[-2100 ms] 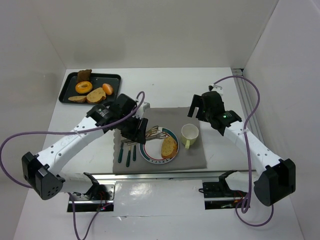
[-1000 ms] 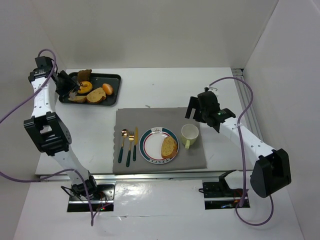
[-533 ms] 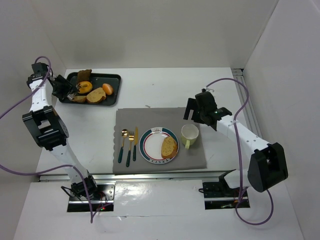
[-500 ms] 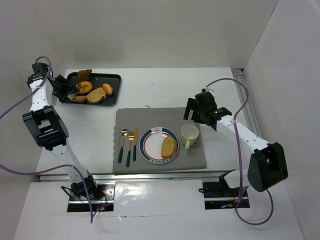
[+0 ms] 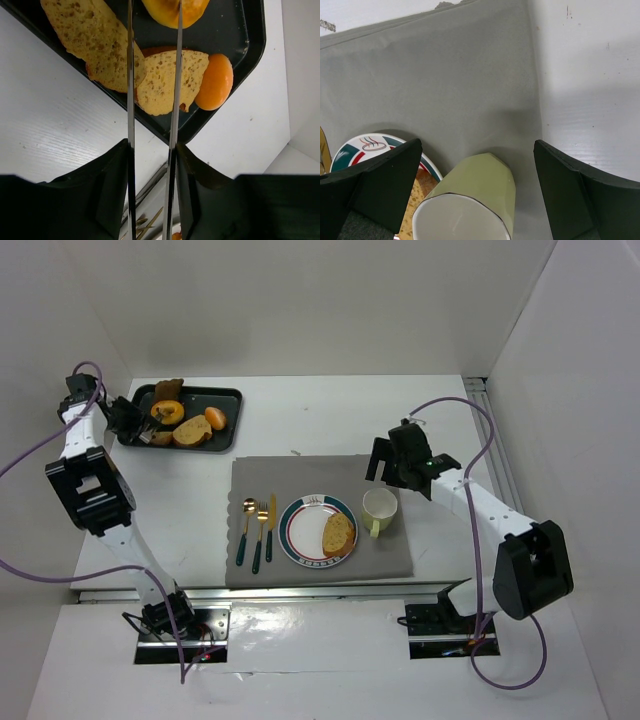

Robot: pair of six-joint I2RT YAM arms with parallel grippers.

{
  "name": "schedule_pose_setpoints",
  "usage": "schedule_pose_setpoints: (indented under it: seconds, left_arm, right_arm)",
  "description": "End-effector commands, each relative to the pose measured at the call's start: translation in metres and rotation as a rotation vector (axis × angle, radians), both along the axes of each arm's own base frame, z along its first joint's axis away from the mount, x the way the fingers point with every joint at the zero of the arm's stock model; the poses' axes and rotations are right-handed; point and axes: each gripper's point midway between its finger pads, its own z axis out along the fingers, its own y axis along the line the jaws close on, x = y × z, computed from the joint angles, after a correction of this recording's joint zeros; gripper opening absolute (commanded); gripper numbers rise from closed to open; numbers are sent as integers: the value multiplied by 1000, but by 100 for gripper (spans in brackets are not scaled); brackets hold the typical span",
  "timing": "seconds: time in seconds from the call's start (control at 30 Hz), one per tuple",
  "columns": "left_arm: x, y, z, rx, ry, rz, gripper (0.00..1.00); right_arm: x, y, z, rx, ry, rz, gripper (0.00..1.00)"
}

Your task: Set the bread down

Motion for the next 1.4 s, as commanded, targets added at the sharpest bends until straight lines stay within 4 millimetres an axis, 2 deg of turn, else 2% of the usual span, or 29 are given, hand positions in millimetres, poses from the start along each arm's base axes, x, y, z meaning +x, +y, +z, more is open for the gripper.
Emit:
schedule_pose_setpoints:
  seconds: [0.0,0.03,0.1,0.17,0.27,0.3,0.33,0.37,0.43,0.47,0.5,0.53,0.57,0.6,0.63,0.67,0.7,0.77,0.8,0.87,0.9,0.93,0.97,1.0,1.03,1.07,1.1,1.23,1.37]
  left_arm:
    - [11,2,13,-20,-66,3,49]
    - [11,2,13,-20,-67,3,41]
    - [9,-1,25,-17,-88,-3,35]
    - [7,-2,46,5,-128,-4,26]
    - [3,0,73,51,-171,9,22]
    - [-1,0,92,86,-207,5,22]
    - [-4,-1,102,104,-229,-3,22]
    - [-9,-4,108,106,-232,-3,22]
    - [-22,-11,133,153,-281,-43,20]
    - [-30,-15,131,158,-268,-57,18]
    - [-41,-18,146,199,-288,-59,16]
    - [-52,-20,147,226,-271,-71,16]
    - [-61,-22,150,246,-270,-73,16]
    - [-71,-33,140,238,-245,-86,16]
    - [-84,-46,156,269,-285,-110,16]
    - [-92,-55,153,297,-278,-144,16]
    - [-98,-77,145,298,-254,-196,17]
    - [-112,-98,151,375,-251,-262,17]
    - [-123,-123,140,369,-208,-323,17]
    - [-137,-149,142,376,-236,-398,17]
    - [-147,-167,128,343,-218,-453,17]
    - [-157,-196,123,323,-235,-558,17]
    - [-165,-209,118,322,-229,-597,17]
    - [-173,-220,114,322,-227,-626,17]
    - [-186,-243,95,301,-189,-712,17]
    - [-196,-257,89,270,-180,-753,17]
    - [-211,-277,74,234,-150,-826,17]
    - [-239,-327,53,108,-155,-998,17]
    - [-251,-344,45,58,-144,-1071,17]
  right_arm:
    - [15,10,17,26,-58,10,100]
    - [15,10,14,23,-49,11,100]
    - [15,10,14,23,-49,11,100]
    - [16,9,14,16,-52,4,100]
    - [17,7,16,8,-55,-4,100]
    - [17,5,15,-3,-49,-11,100]
    - [18,5,15,-4,-49,-11,100]
    - [18,5,15,-4,-49,-11,100]
    - [17,5,19,1,-59,-11,100]
    - [17,5,23,6,-70,-11,100]
    - [17,5,28,11,-82,-12,100]
    - [15,2,24,1,-75,-18,100]
    - [15,2,29,6,-88,-18,100]
    - [14,2,33,11,-99,-18,100]
    - [13,-1,32,1,-94,-25,100]
    - [13,-1,32,0,-94,-25,100]
    - [10,-4,34,-8,-94,-33,100]
    - [8,-7,39,-15,-95,-39,100]
    - [10,-8,48,-11,-122,-47,100]
    - [8,-11,54,-13,-134,-54,100]
    - [5,-12,53,-13,-134,-54,100]
    - [4,-12,60,-4,-152,-55,100]
    - [2,-13,55,-9,-143,-54,100]
    - [2,-13,60,-3,-155,-55,100]
    - [0,-16,62,-8,-159,-61,100]
    - [0,-16,62,-8,-159,-61,100]
    - [-2,-17,60,-12,-151,-61,100]
    - [-7,-20,65,-7,-162,-74,100]
    - [-13,-23,64,-11,-154,-74,100]
